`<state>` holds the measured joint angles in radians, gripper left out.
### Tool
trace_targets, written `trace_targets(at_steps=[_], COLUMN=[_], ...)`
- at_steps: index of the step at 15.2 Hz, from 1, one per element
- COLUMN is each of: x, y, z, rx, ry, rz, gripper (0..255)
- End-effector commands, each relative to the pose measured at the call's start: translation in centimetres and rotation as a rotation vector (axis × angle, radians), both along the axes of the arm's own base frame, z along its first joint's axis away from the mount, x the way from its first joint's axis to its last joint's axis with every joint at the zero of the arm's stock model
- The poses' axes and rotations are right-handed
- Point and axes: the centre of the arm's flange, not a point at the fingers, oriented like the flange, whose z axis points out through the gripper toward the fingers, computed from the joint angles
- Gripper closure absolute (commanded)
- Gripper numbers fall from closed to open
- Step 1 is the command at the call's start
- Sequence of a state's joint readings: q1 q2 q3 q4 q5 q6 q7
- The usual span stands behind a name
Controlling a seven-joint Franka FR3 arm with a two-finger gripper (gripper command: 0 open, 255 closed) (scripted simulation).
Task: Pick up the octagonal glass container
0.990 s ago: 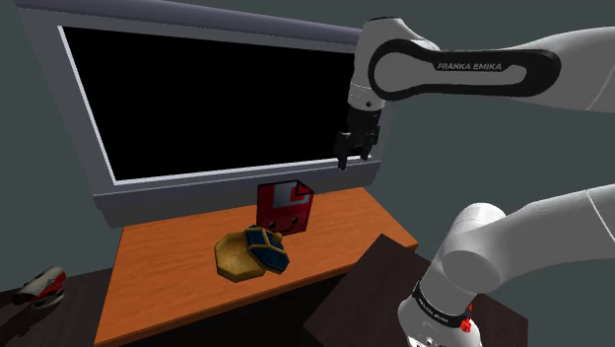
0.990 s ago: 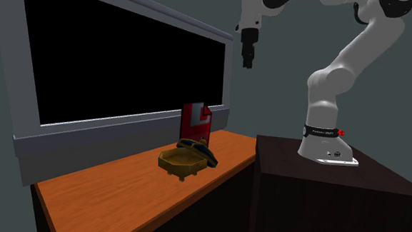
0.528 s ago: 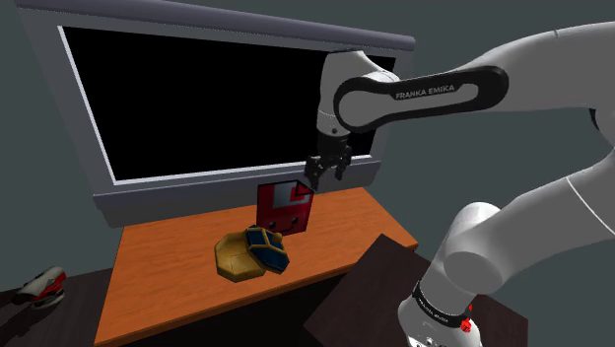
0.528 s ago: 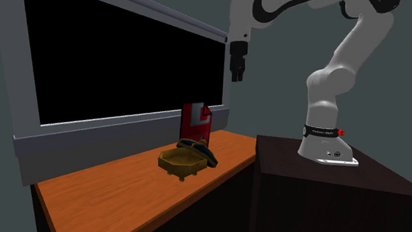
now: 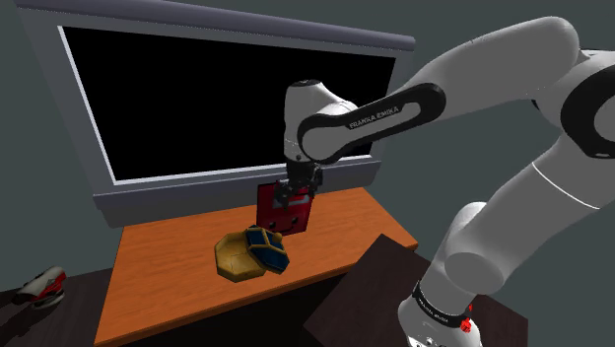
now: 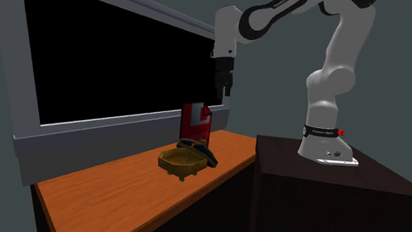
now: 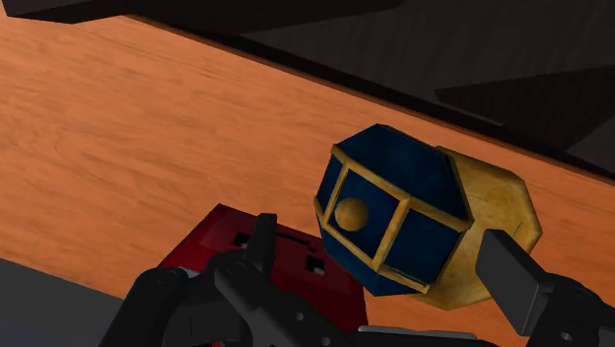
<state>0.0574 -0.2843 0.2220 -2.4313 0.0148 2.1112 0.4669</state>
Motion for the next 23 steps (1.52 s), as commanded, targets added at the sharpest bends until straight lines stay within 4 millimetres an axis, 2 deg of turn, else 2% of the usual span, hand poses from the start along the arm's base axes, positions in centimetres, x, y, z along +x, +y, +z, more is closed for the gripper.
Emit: trace_targets(at_steps=[1,23], x=[1.0,14.0], y=[1.8,18.2], z=[-2.1,-22.7], rx=[0.000,-0.022], ry=[0.001,0.022], rz=[-0.005,-0.055], gripper=[0,0])
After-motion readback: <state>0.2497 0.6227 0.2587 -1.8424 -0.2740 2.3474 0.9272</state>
